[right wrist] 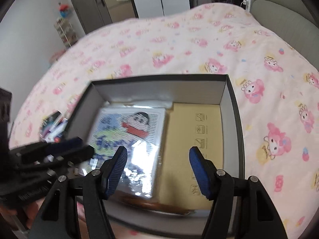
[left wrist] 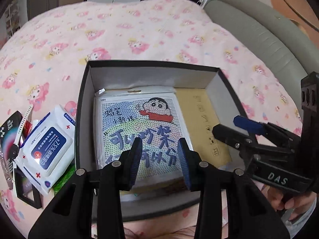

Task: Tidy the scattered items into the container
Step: 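Withdraw the left tool from the box toward the remaining items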

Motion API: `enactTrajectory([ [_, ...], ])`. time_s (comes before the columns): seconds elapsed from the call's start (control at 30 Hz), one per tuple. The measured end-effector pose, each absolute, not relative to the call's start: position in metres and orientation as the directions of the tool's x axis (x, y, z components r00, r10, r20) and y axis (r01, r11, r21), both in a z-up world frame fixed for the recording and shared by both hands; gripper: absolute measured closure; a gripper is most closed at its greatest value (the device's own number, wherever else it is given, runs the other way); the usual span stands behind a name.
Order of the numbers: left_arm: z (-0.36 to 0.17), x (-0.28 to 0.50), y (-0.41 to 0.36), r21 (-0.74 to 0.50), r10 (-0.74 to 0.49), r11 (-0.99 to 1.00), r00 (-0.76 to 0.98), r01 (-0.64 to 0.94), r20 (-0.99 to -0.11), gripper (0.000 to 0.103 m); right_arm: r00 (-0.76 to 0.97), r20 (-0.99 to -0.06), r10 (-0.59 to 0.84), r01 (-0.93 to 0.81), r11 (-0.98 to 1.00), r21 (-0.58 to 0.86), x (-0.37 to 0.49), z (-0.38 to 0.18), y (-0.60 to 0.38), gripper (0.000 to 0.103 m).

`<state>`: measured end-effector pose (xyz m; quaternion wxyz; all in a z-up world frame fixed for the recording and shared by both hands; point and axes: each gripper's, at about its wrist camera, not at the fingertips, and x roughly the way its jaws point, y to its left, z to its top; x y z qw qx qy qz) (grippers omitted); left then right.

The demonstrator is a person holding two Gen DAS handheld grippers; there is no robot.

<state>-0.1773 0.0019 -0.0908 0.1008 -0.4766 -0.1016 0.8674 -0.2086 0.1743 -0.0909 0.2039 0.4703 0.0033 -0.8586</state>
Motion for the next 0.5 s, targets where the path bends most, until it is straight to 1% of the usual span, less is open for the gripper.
enactTrajectory([
  [0.03,-0.087,-0.173,0.004,-0.268,0.267,-0.960,-0.534,-0.078,-0.802,0.066,-0.475,-0.804,-0.357,0.359,-0.913,0.193,-0.203,-0.089,0.171,0.041],
  [0.13,-0.082,-0.156,0.003,-0.238,0.234,-0.969,-0.555,-0.066,-0.798,0.065,-0.493,-0.796,-0.352,0.357,-0.916,0.184,-0.191,-0.082,0.168,0.041],
  [0.27,-0.073,-0.127,0.000,-0.245,0.240,-0.967,-0.564,-0.069,-0.790,0.064,-0.484,-0.791,-0.373,0.349,-0.912,0.217,-0.173,-0.077,0.166,0.041],
  [0.5,-0.052,-0.084,-0.005,-0.243,0.243,-0.967,-0.582,-0.079,-0.776,0.062,-0.513,-0.765,-0.390,0.356,-0.907,0.223,-0.128,-0.060,0.161,0.041],
])
